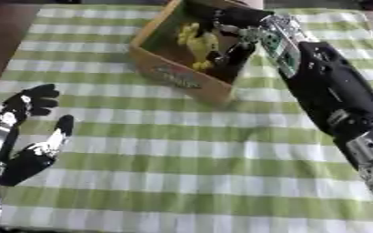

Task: Pick up objects on the table and place them in the box.

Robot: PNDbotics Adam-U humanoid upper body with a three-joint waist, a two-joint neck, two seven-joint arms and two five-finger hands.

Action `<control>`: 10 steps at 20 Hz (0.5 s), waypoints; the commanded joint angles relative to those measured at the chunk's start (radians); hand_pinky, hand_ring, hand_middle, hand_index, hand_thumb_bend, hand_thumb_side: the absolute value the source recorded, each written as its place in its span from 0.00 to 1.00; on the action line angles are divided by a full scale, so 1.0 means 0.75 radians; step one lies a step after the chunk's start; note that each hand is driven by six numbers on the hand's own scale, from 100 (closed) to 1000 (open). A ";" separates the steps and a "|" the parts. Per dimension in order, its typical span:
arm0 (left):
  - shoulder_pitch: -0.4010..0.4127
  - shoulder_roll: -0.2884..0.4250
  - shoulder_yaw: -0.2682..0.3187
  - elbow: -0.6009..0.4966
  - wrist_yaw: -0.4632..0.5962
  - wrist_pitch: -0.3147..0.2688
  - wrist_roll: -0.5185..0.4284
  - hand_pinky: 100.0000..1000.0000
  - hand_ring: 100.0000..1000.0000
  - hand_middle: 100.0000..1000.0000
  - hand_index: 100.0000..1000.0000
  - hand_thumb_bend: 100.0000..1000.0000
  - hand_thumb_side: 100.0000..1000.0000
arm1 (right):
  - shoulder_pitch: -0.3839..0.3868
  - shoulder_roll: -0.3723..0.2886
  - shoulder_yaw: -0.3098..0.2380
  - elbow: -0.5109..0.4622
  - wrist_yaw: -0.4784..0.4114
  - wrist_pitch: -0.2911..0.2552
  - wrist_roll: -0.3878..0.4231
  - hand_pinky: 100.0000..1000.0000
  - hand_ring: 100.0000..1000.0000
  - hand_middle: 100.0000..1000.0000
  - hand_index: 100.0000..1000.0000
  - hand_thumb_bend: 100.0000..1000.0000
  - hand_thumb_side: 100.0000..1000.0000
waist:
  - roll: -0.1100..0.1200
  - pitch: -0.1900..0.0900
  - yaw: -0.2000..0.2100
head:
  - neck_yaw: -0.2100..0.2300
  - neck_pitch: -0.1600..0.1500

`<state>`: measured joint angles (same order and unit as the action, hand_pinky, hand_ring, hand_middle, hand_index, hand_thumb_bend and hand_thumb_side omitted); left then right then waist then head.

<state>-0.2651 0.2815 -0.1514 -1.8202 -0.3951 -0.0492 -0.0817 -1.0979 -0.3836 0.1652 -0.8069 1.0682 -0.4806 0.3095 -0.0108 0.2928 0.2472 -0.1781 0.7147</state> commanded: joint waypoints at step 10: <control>-0.012 0.009 0.001 -0.030 0.005 -0.001 -0.003 0.74 0.74 0.74 0.89 0.22 0.57 | -0.027 -0.018 -0.051 0.051 0.154 0.009 -0.127 0.85 0.79 0.79 1.00 0.39 0.16 | 0.006 -0.027 -0.004 | 0.000 -0.015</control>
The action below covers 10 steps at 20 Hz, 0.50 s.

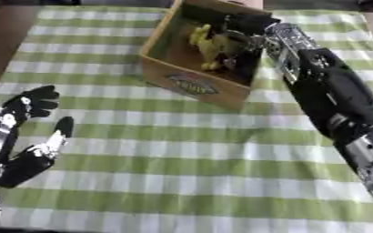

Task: Pick up objects on the table and place them in the box.

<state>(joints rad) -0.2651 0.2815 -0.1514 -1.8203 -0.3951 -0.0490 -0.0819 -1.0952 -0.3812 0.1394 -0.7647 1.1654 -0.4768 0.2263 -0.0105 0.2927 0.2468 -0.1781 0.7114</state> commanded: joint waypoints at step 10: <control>-0.010 0.018 0.003 -0.022 -0.003 0.000 -0.009 0.74 0.74 0.74 0.89 0.22 0.57 | -0.049 -0.049 0.041 -0.183 0.083 0.088 -0.093 0.85 0.80 0.81 1.00 0.57 0.23 | 0.002 -0.041 -0.039 | -0.003 -0.016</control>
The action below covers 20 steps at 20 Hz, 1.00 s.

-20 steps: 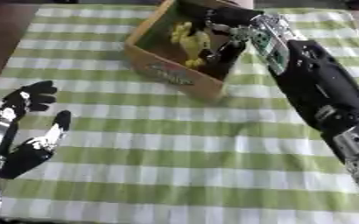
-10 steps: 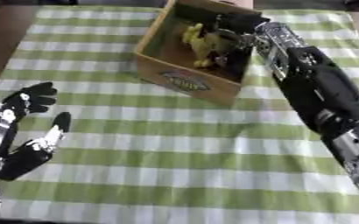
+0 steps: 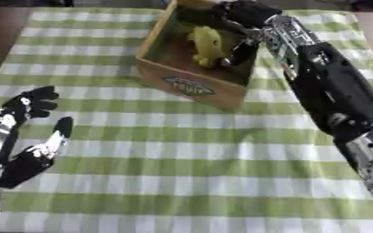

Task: Pick up objects on the table and place them in the box.

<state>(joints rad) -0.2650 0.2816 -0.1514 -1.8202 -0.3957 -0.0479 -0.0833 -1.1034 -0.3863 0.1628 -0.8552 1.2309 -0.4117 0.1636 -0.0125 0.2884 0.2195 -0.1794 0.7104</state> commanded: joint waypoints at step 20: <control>0.017 0.017 0.071 0.031 0.039 0.060 0.170 0.74 0.75 0.75 0.88 0.22 0.57 | 0.250 -0.186 0.039 -0.635 -0.409 -0.199 -0.143 0.81 0.77 0.80 0.97 0.48 0.26 | 0.037 -0.063 -0.231 | 0.176 0.026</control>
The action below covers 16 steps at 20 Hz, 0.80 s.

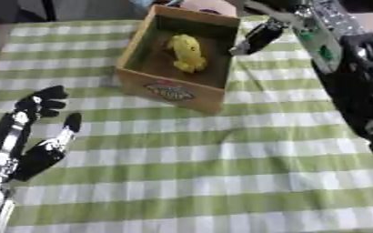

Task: Pick up objects on the table and place them in the box.

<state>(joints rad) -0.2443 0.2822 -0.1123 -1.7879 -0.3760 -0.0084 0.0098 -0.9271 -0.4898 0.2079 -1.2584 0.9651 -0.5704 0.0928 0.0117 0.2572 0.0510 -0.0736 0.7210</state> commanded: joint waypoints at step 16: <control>0.024 -0.014 0.008 -0.035 0.027 0.005 0.144 0.74 0.76 0.75 0.88 0.19 0.61 | 0.572 0.012 -0.043 -0.591 -0.397 0.315 -0.157 0.79 0.76 0.81 0.89 0.31 0.19 | 0.035 -0.008 -0.103 | 0.127 0.065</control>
<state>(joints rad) -0.2233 0.2667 -0.1076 -1.7920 -0.3576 -0.0026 0.1130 -0.4902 -0.4713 0.1907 -1.6545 0.6913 -0.3466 -0.0267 0.0401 0.2665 -0.0254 0.0166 0.7569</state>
